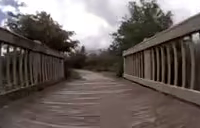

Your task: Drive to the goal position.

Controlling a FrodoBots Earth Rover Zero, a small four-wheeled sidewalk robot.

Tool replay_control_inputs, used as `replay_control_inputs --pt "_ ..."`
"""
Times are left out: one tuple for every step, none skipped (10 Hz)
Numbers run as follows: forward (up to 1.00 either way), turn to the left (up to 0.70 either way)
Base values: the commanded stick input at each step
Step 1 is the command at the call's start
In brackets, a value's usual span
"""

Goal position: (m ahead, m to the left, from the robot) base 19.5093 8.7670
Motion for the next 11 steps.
replay_control_inputs --pt "0.85 0.00" --pt "0.85 0.00" --pt "0.85 0.00" --pt "0.85 0.00" --pt "0.85 0.00" --pt "0.85 0.00" --pt "0.85 0.00" --pt "0.85 0.00" --pt "0.85 0.00" --pt "0.85 0.00" --pt "0.85 0.00"
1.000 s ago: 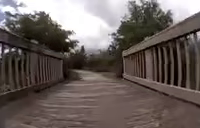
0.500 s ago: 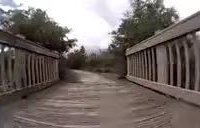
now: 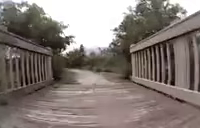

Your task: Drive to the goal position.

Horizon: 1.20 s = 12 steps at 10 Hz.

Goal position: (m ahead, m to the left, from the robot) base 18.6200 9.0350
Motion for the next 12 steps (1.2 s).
replay_control_inputs --pt "0.85 0.00" --pt "0.85 0.00" --pt "0.85 0.00" --pt "0.85 0.00" --pt "0.85 0.00" --pt "0.85 0.00" --pt "0.85 0.00" --pt "0.85 0.00" --pt "0.85 0.00" --pt "0.85 0.00" --pt "0.85 0.00" --pt "0.85 0.04"
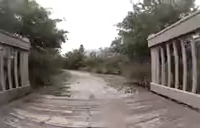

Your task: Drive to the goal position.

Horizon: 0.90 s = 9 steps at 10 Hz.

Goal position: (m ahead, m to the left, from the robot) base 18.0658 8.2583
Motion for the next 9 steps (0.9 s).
replay_control_inputs --pt "0.85 0.34" --pt "0.85 0.34" --pt "0.85 0.34" --pt "0.85 0.34" --pt "0.85 0.34" --pt "0.85 0.00" --pt "0.85 0.00" --pt "0.85 0.00" --pt "0.85 0.00"
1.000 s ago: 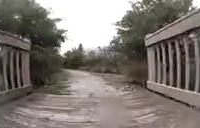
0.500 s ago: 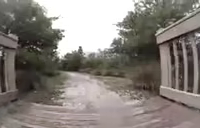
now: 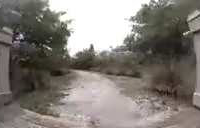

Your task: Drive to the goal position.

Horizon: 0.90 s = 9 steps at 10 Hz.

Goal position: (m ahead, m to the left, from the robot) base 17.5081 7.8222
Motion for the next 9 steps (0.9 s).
replay_control_inputs --pt "0.85 0.00" --pt "0.85 0.00" --pt "0.85 0.00" --pt "0.85 0.00" --pt "0.85 0.00" --pt "0.85 0.00" --pt "0.85 0.00" --pt "0.85 0.00" --pt "0.85 0.00"
